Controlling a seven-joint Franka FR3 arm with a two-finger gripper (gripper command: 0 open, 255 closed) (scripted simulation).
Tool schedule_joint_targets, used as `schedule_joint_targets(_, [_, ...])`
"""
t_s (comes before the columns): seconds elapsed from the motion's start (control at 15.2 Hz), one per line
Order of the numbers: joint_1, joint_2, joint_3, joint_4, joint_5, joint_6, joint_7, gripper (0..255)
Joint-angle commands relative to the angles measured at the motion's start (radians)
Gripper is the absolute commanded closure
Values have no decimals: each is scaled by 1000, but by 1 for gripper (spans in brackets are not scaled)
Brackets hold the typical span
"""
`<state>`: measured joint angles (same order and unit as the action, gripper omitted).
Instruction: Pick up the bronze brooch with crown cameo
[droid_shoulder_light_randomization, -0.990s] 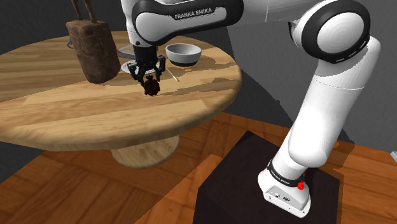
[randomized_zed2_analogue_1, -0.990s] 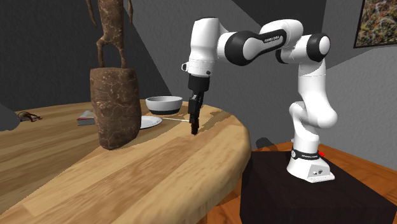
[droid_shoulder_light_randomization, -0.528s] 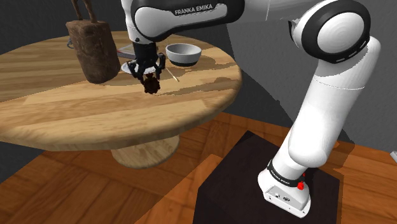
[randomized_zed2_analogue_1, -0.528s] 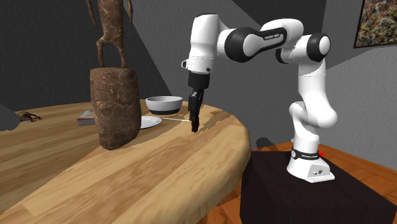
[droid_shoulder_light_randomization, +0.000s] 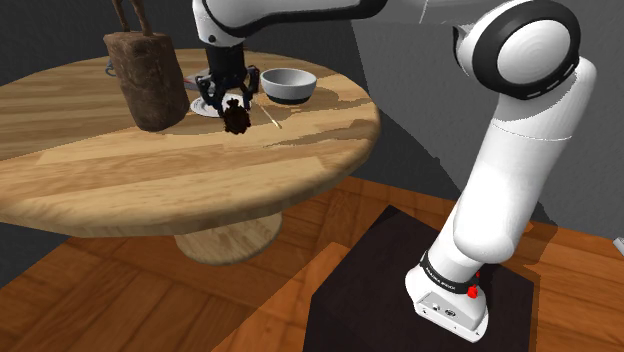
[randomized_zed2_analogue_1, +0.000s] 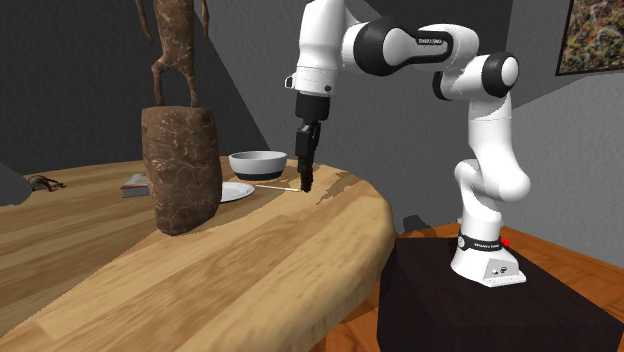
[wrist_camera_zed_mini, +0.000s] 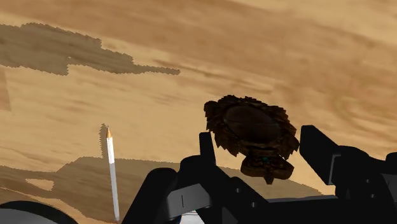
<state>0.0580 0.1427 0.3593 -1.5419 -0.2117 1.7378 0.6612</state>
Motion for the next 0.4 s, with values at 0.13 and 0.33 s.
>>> schedule_joint_targets(0.13, [4, 10, 2, 67, -2, -58, -7, 255])
schedule_joint_targets(0.33, [6, 14, 2, 88, -4, -75, -9, 255])
